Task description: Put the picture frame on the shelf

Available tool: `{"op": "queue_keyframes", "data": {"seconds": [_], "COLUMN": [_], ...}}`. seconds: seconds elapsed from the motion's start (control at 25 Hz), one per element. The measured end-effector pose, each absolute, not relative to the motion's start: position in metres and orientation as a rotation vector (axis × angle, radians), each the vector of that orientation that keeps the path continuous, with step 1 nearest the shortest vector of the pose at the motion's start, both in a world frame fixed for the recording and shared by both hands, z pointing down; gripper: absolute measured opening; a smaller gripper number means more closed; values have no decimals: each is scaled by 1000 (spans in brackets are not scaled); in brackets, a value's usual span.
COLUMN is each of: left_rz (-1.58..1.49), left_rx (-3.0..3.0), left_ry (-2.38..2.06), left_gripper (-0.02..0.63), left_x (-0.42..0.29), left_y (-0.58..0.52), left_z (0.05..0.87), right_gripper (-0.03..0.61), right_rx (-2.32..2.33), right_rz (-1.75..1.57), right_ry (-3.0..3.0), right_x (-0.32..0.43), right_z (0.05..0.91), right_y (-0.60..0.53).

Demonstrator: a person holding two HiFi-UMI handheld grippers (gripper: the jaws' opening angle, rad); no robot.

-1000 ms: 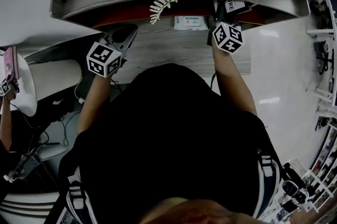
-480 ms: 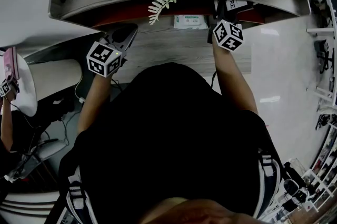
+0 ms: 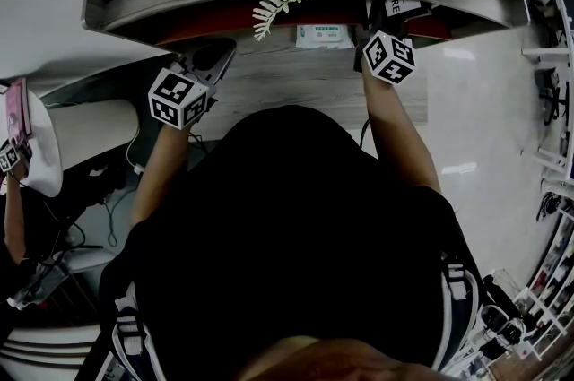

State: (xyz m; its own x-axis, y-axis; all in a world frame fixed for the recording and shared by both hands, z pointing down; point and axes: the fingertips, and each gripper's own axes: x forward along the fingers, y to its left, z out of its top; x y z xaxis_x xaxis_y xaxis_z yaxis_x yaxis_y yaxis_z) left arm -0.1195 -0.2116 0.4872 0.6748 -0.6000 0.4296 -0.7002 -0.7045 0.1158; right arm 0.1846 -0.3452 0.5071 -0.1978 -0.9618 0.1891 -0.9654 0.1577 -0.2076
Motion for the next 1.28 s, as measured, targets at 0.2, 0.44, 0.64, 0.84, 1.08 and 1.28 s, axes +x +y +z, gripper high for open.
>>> {"op": "queue_keyframes", "data": {"seconds": [0.2, 0.44, 0.64, 0.84, 1.08, 1.28], "left_rz": [526, 524, 526, 525, 526, 527], "left_rx": [2625, 2632, 2630, 2630, 2647, 2659], "left_ry": [-1031, -1020, -1014, -998, -963, -949], "left_gripper": [20, 20, 20, 20, 20, 20], "left_x": [-118, -117, -117, -113, -107, -109], "left_y": [-208, -205, -202, -200, -193, -188], "left_z": [485, 485, 486, 489, 489, 487], "right_gripper": [25, 51, 77, 92, 120, 133], "right_rx": [1977, 1962, 1940, 1931, 1922, 1935], "right_rz": [462, 523, 570, 595, 614, 633], "right_ry": [-2376, -2385, -2381, -2380, -2380, -2366], "right_x": [184, 182, 182, 182, 181, 184], "right_z": [506, 511, 521, 524, 526, 526], "right_y": [-344, -341, -335, -330, -319, -309]}}
